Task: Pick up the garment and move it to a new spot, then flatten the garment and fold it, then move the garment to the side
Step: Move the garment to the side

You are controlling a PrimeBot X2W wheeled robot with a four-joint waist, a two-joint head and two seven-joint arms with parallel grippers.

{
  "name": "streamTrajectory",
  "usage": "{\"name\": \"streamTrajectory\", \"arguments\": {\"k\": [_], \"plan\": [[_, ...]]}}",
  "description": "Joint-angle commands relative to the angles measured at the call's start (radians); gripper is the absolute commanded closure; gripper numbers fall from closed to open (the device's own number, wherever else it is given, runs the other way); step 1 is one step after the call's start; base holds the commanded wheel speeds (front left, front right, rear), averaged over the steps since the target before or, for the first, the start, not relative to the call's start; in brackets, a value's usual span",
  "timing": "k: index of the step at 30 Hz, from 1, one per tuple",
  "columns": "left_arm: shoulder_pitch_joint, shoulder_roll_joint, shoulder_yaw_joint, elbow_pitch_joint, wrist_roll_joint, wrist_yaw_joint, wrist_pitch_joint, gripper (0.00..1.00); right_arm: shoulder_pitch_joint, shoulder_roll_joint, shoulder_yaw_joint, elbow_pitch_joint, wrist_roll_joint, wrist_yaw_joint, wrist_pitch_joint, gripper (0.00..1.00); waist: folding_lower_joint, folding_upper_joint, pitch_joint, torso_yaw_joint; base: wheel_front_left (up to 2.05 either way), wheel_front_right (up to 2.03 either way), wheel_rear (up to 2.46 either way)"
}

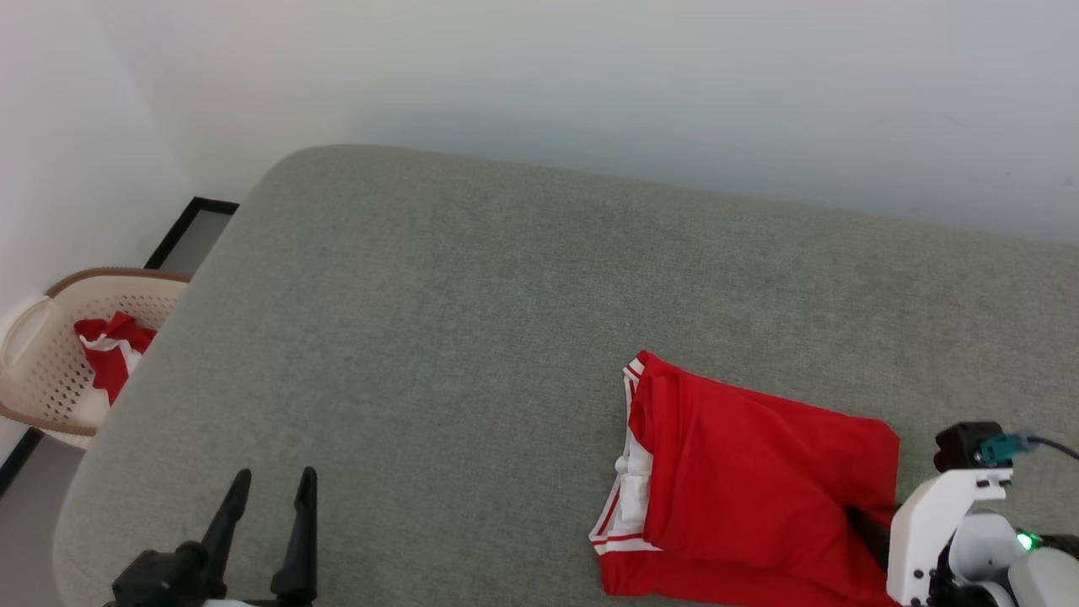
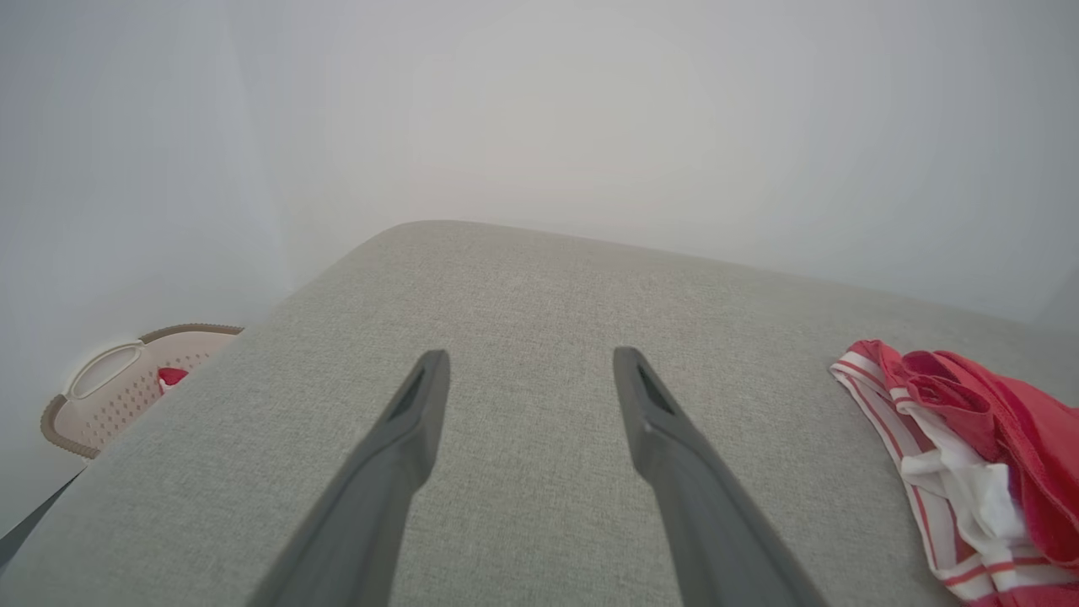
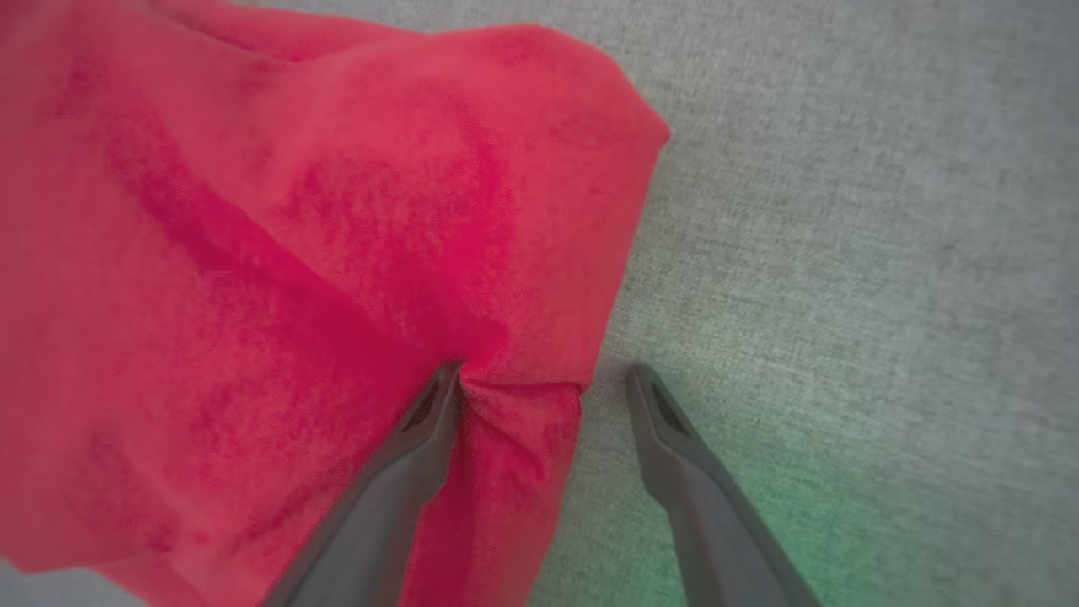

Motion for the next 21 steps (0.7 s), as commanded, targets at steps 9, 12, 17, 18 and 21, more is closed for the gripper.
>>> {"name": "streamTrajectory", "arguments": {"k": [9, 12, 17, 18, 21], "plan": [[-0.018, -0.002, 0.000, 0.013, -0.007, 0.001, -0.011, 0.00, -0.054, -0.019, 0.060, -0.012, 0.025, -0.001, 0.116, 1.00, 0.0000, 0.0000, 0.013, -0.010, 0.00, 0.00, 0.00], [-0.025, -0.002, 0.000, 0.012, -0.009, 0.002, -0.011, 0.00, -0.080, -0.048, 0.072, -0.043, 0.033, -0.001, 0.120, 1.00, 0.0000, 0.0000, 0.014, -0.022, 0.00, 0.00, 0.00], [-0.034, -0.003, -0.004, 0.006, -0.002, 0.003, -0.015, 0.00, -0.107, -0.095, 0.090, -0.102, 0.037, -0.001, 0.138, 1.00, 0.0000, 0.0000, 0.016, -0.051, 0.00, 0.00, 0.00], [-0.038, -0.001, -0.004, 0.006, -0.003, 0.002, -0.016, 0.00, -0.112, -0.108, 0.094, -0.115, 0.037, -0.001, 0.142, 1.00, 0.0000, 0.0000, 0.017, -0.058, 0.00, 0.00, 0.00], [-0.048, 0.000, -0.011, 0.006, 0.000, -0.002, -0.017, 0.00, -0.124, -0.133, 0.100, -0.135, 0.038, -0.001, 0.151, 1.00, 0.0000, 0.0000, 0.020, -0.072, 0.00, 0.00, 0.00]]}}
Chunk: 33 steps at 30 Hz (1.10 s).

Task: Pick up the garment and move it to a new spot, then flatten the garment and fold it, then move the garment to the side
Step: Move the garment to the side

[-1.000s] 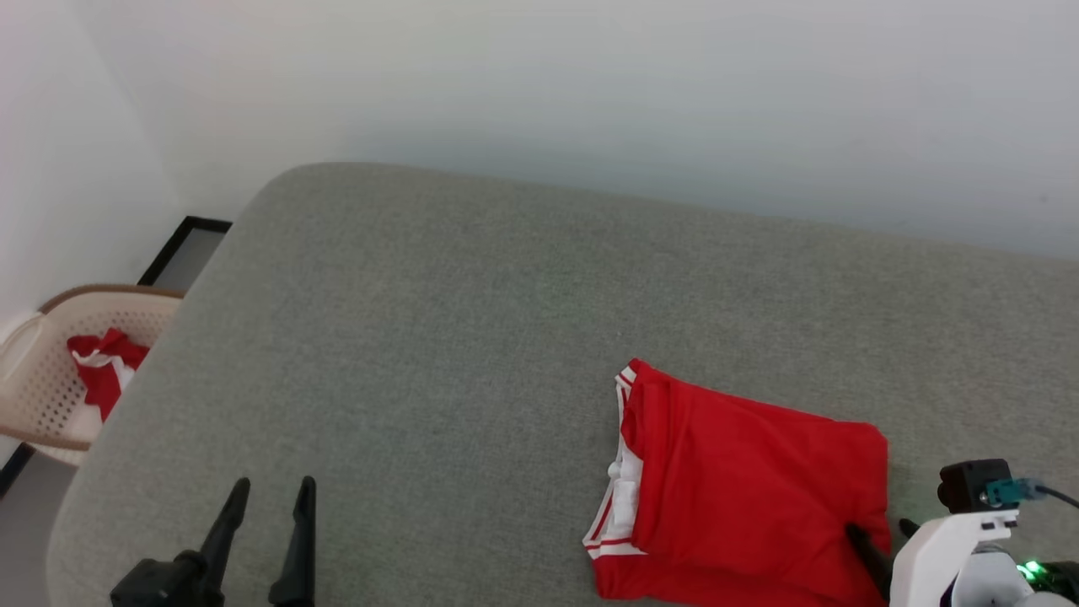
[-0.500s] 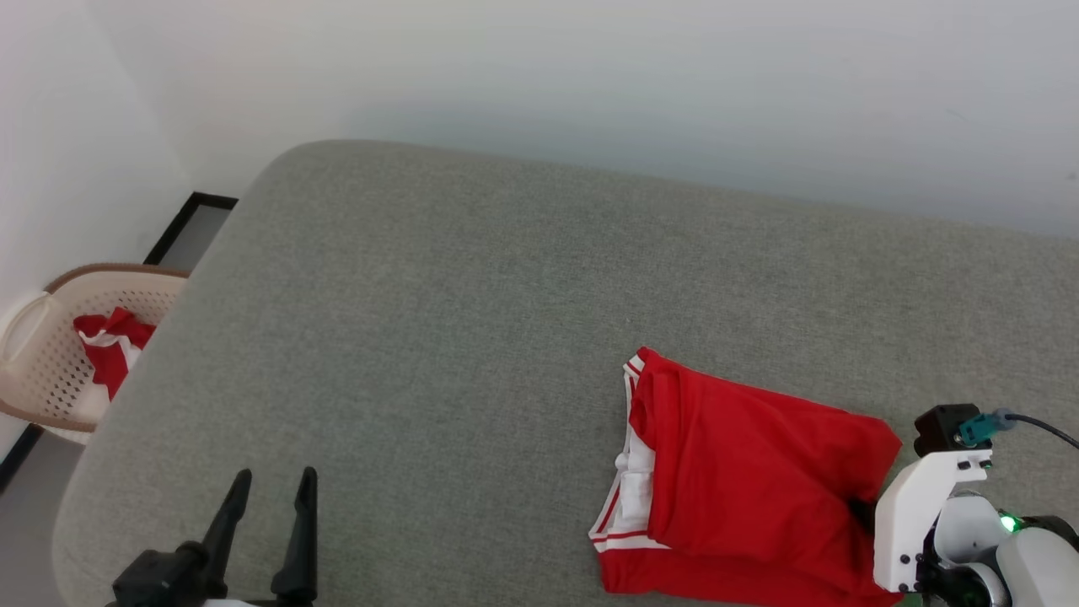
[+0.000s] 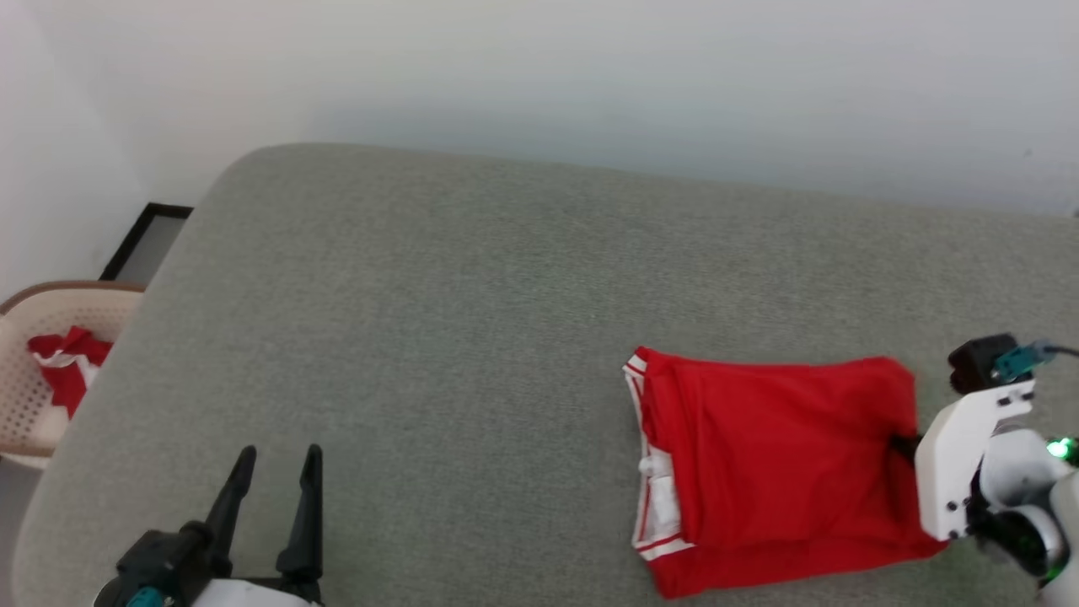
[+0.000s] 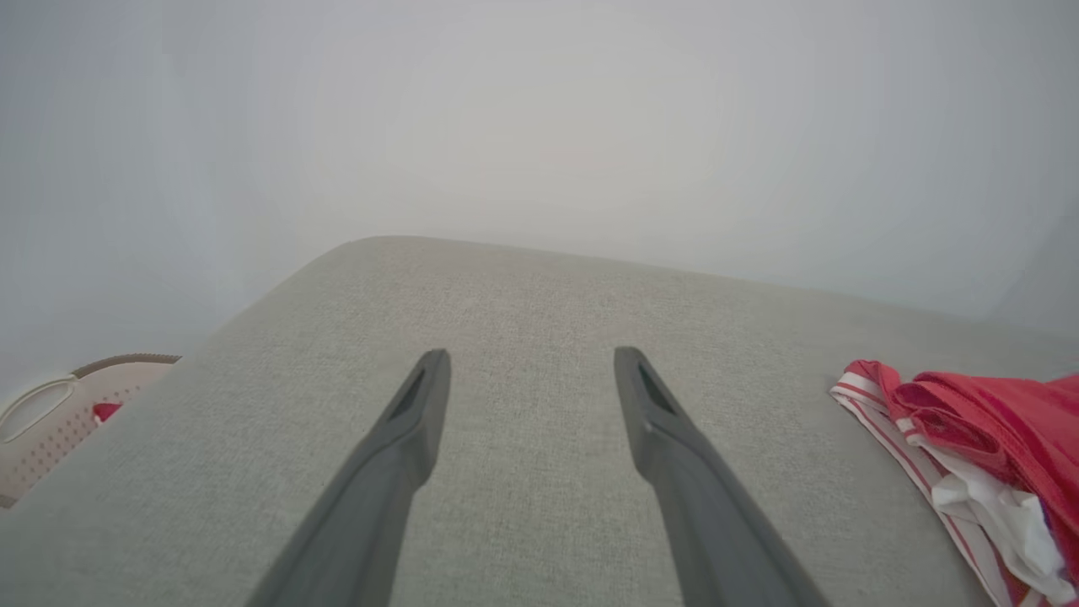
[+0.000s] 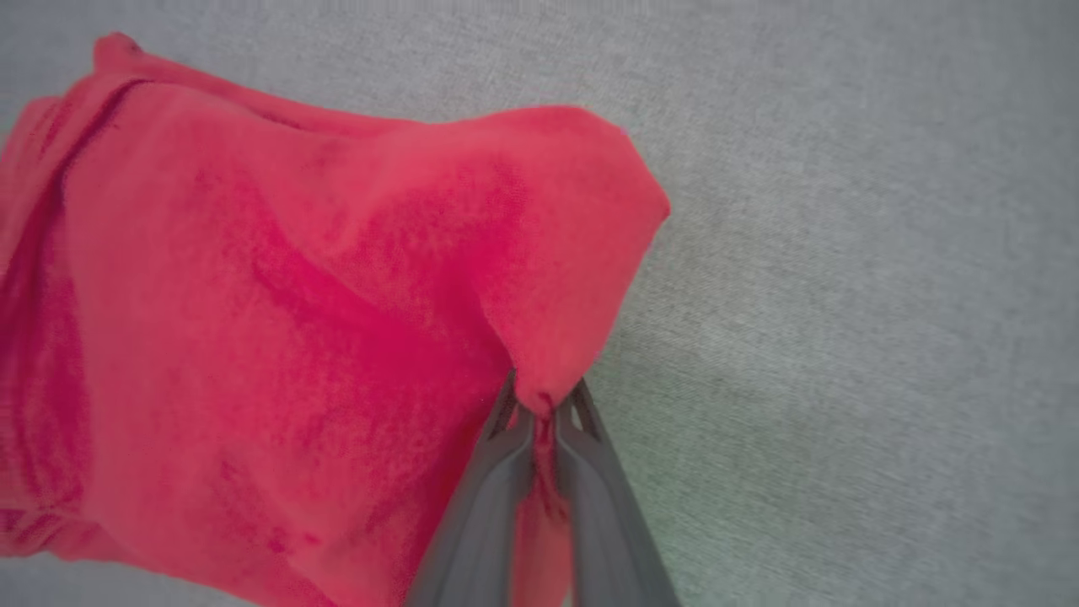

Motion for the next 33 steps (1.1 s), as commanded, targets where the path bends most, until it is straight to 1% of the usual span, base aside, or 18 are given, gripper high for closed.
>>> {"name": "streamTrajectory", "arguments": {"k": [1, 7, 12, 18, 25, 33], "plan": [[-0.015, 0.000, -0.004, -0.001, 0.006, -0.005, -0.005, 0.00, -0.017, -0.018, 0.002, -0.013, -0.001, -0.001, 0.004, 1.00, 0.0000, 0.0000, 0.006, -0.020, 0.00, 0.00, 0.00], [-0.057, 0.003, -0.026, 0.009, 0.014, -0.012, -0.006, 0.00, -0.056, -0.088, 0.023, -0.059, 0.010, -0.001, 0.020, 1.00, 0.0000, 0.0000, 0.025, -0.080, 0.00, 0.00, 0.00], [-0.095, 0.001, -0.039, 0.014, 0.019, -0.017, -0.008, 0.00, -0.107, -0.138, 0.048, -0.079, 0.007, -0.001, 0.016, 1.00, 0.0000, 0.0000, 0.051, -0.152, 0.00, 0.00, 0.00], [-0.146, 0.004, -0.051, 0.023, 0.029, -0.024, -0.006, 0.00, -0.190, -0.192, 0.099, -0.064, 0.019, -0.001, -0.013, 1.00, 0.0000, 0.0000, 0.092, -0.243, 0.00, 0.00, 0.00], [-0.218, 0.017, -0.067, 0.024, 0.040, -0.027, -0.006, 0.00, -0.316, -0.270, 0.200, -0.010, 0.030, -0.001, -0.110, 1.00, 0.0000, 0.0000, 0.155, -0.328, 0.00, 0.00, 0.00], [-0.303, 0.039, -0.107, 0.030, 0.049, -0.034, -0.006, 0.00, -0.452, -0.349, 0.299, 0.106, 0.036, -0.001, -0.241, 1.00, 0.0000, 0.0000, 0.230, -0.381, 0.00, 0.00, 0.00]]}}
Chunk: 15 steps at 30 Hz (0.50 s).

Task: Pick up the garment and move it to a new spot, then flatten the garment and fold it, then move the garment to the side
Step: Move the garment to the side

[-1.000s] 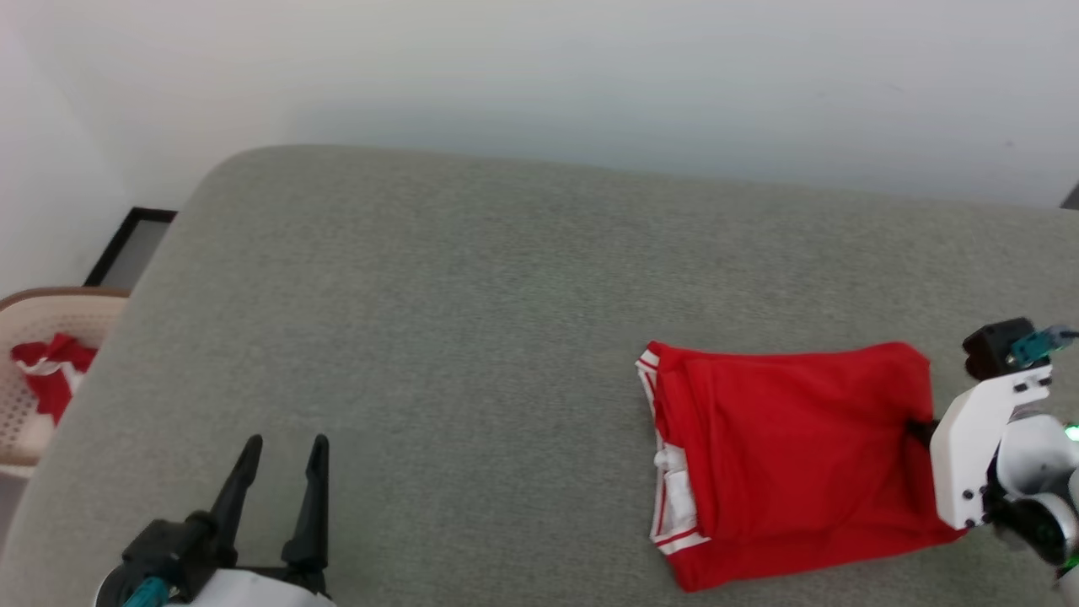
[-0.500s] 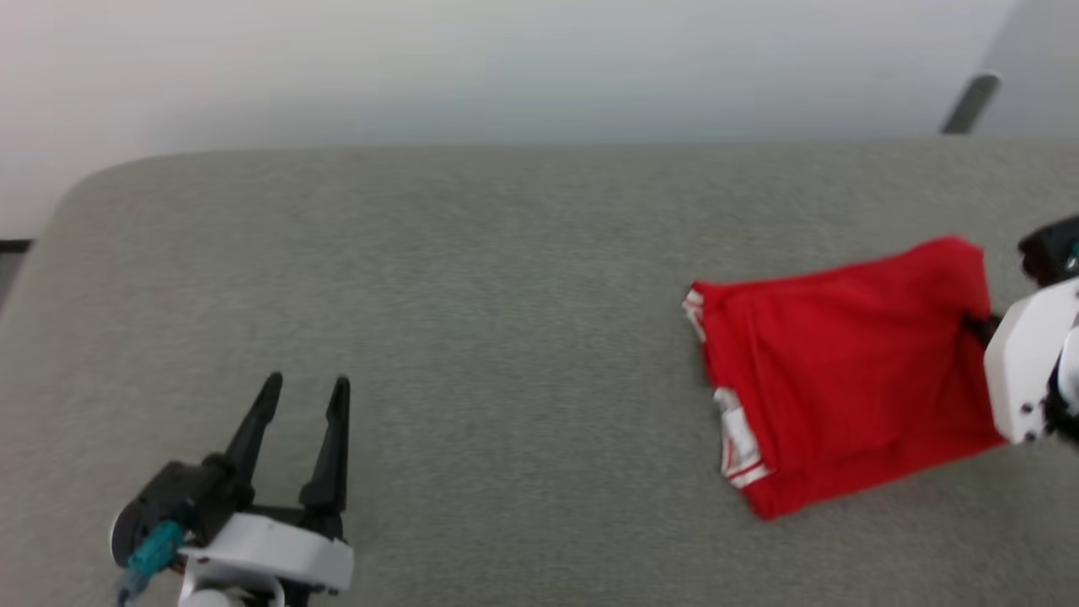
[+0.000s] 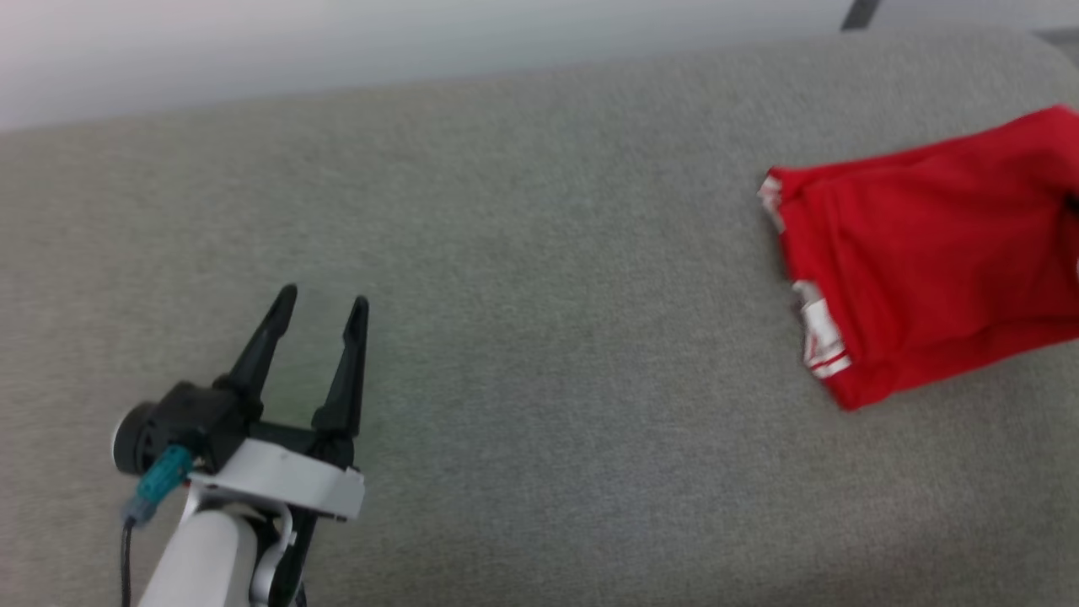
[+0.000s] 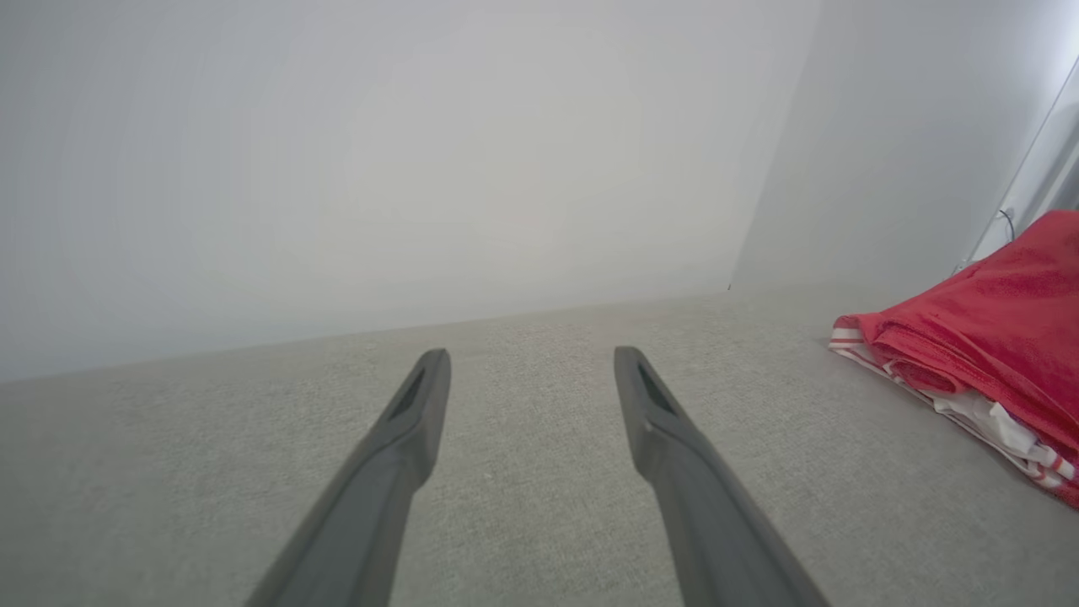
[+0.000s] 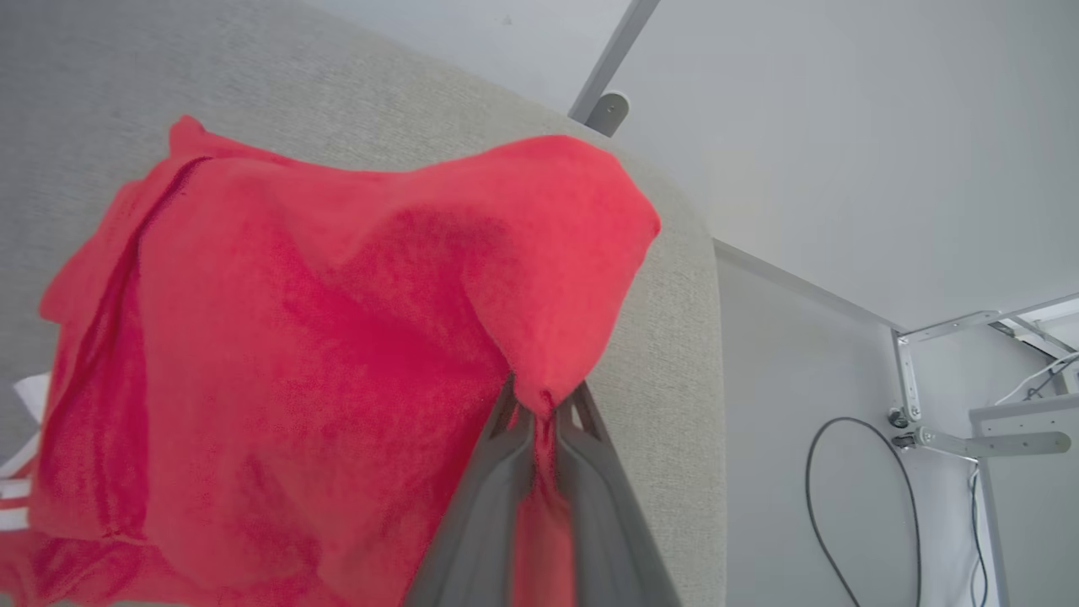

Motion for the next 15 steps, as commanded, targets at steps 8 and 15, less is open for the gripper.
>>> {"name": "streamTrajectory", "arguments": {"k": [8, 15], "plan": [[-0.090, 0.025, -0.047, 0.005, 0.008, -0.006, 0.001, 0.00, -0.135, -0.074, 0.107, 0.118, -0.030, -0.001, -0.155, 1.00, 0.0000, 0.0000, 0.122, -0.063, 0.00, 0.00, 0.00], [-0.135, 0.046, -0.073, -0.001, 0.000, -0.007, 0.001, 0.00, -0.220, -0.123, 0.165, 0.231, -0.106, -0.001, -0.247, 1.00, 0.0000, 0.0000, 0.179, -0.067, 0.00, 0.00, 0.00]]}}
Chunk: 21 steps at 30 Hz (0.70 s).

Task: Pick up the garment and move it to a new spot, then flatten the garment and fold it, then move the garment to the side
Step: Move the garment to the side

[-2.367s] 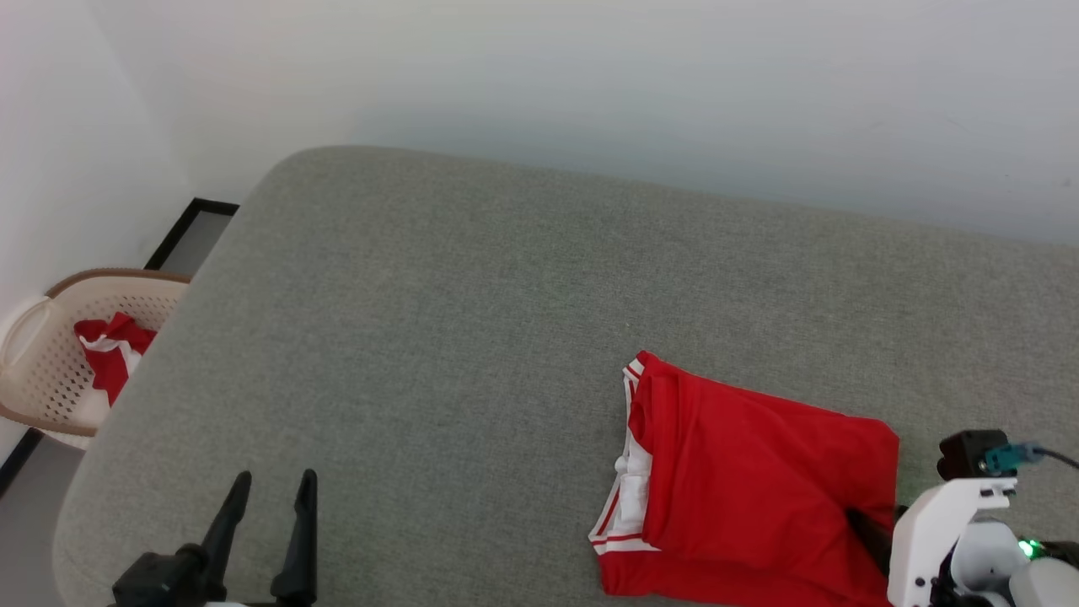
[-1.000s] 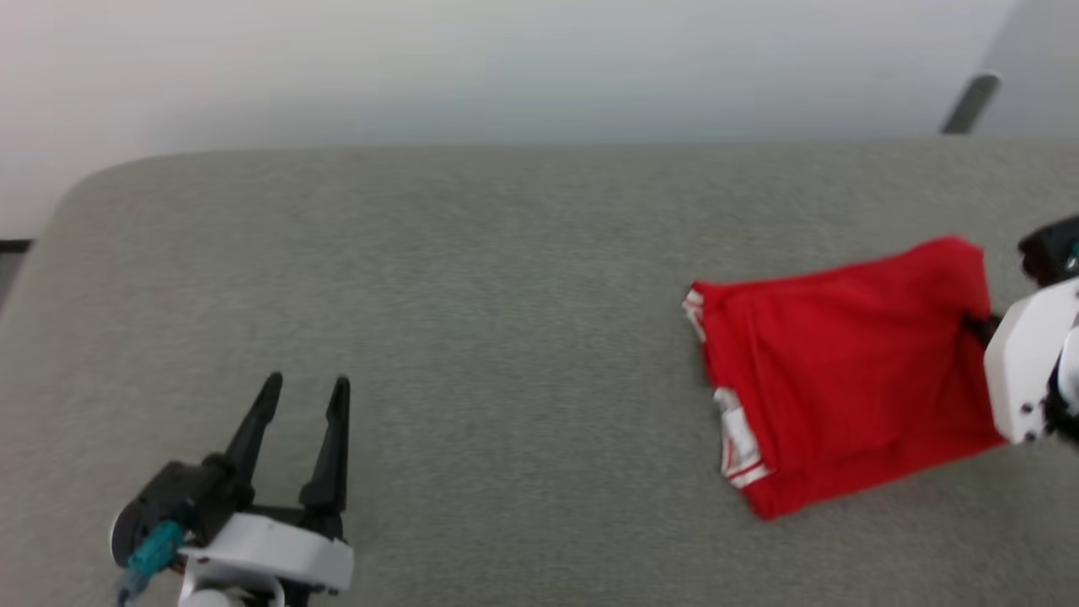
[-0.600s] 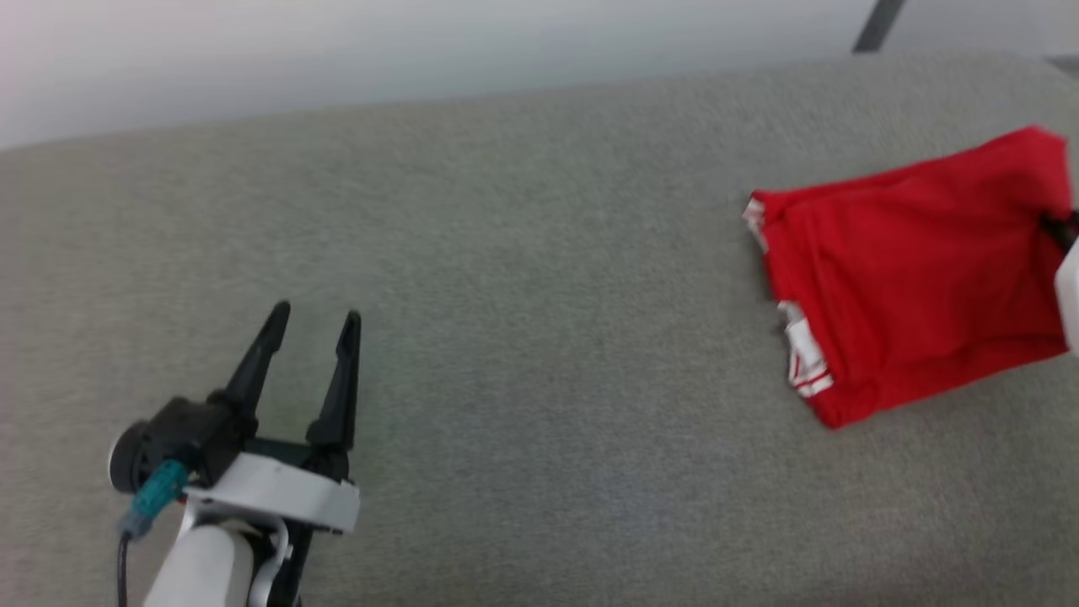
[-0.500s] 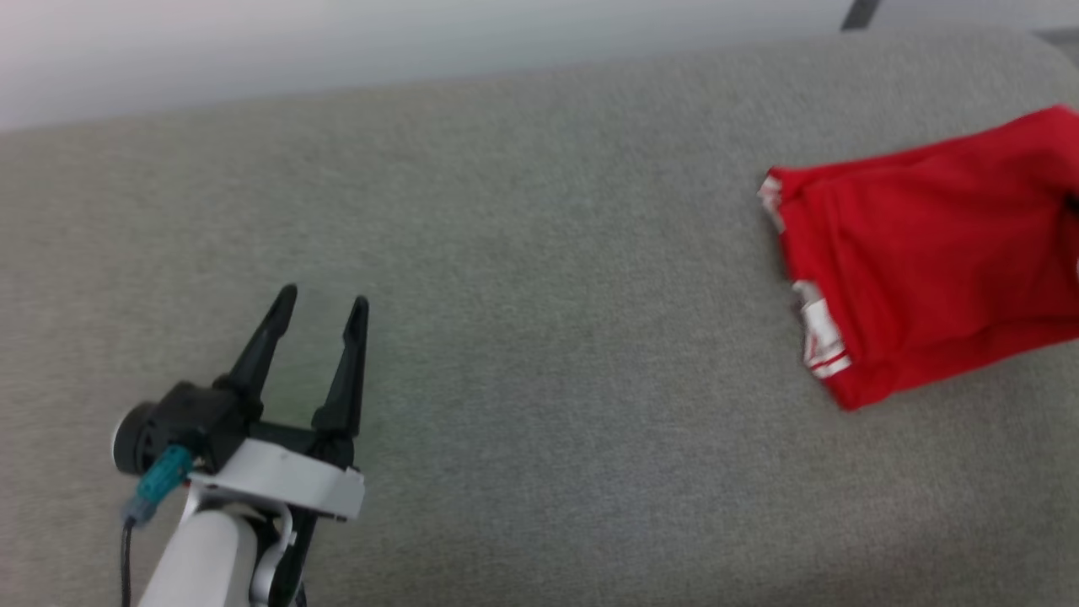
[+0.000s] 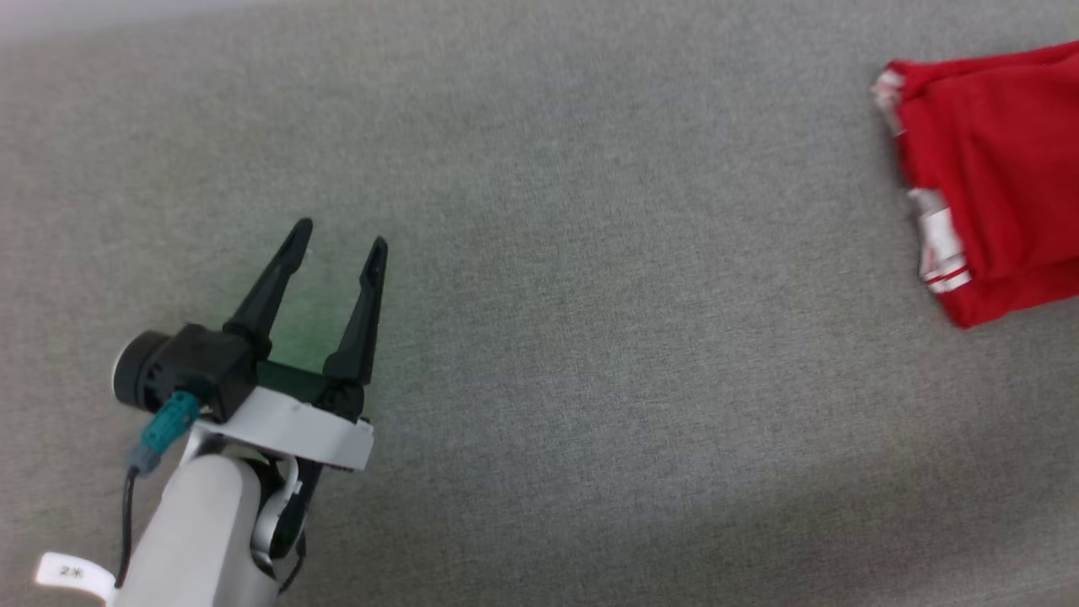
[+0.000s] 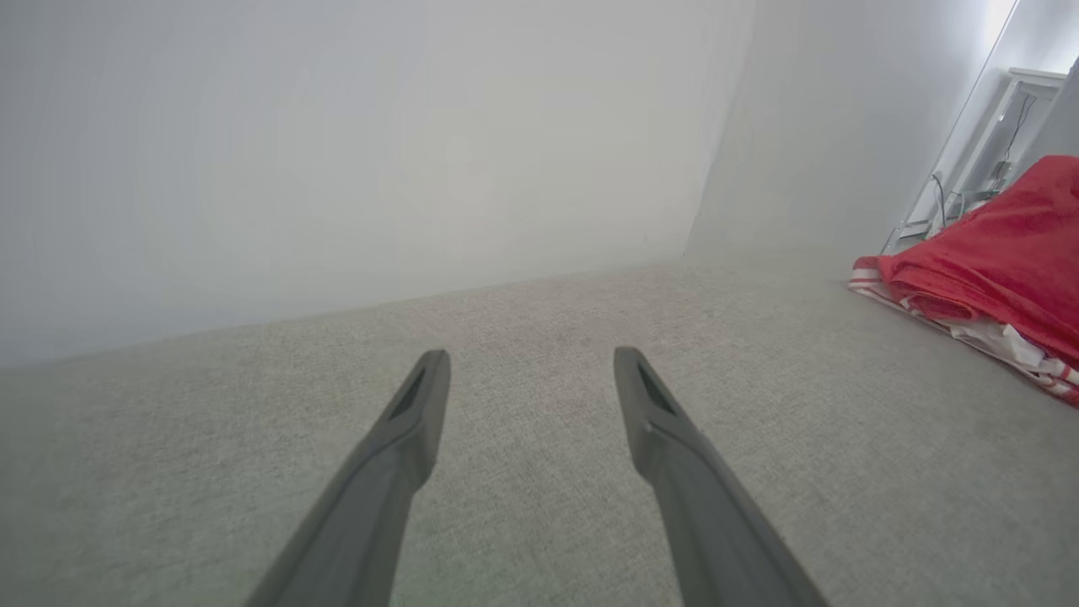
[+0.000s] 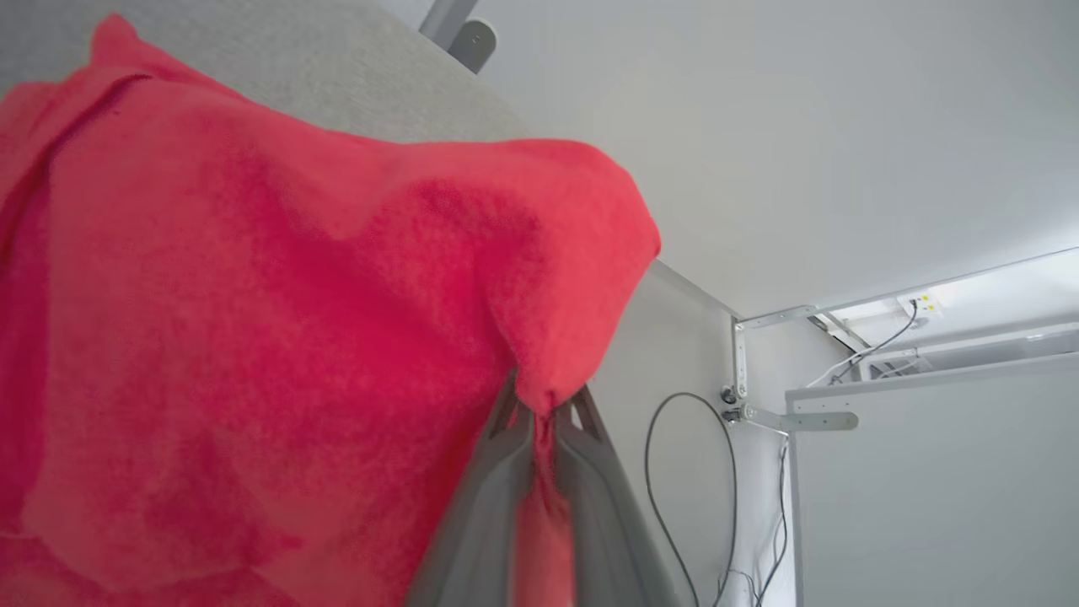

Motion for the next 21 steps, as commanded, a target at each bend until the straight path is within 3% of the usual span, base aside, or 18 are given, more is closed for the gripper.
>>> {"name": "streamTrajectory", "arguments": {"k": [1, 9, 21], "plan": [[-0.020, 0.009, -0.010, -0.001, -0.003, -0.003, 0.001, 0.00, -0.027, -0.014, 0.008, 0.028, -0.026, -0.001, -0.022, 1.00, 0.0000, -0.0001, 0.036, -0.005, 0.00, 0.00, 0.00], [-0.068, 0.024, -0.059, -0.008, -0.018, -0.003, 0.000, 0.00, -0.080, -0.027, -0.020, 0.192, -0.117, -0.001, -0.091, 1.00, 0.0000, -0.0001, 0.102, 0.036, 0.00, 0.00, 0.00], [-0.091, 0.030, -0.082, -0.005, -0.034, -0.003, 0.000, 0.00, -0.066, 0.090, -0.169, 0.407, -0.227, -0.001, -0.154, 1.00, 0.0000, -0.0001, 0.147, 0.093, 0.00, 0.00, 0.00]]}}
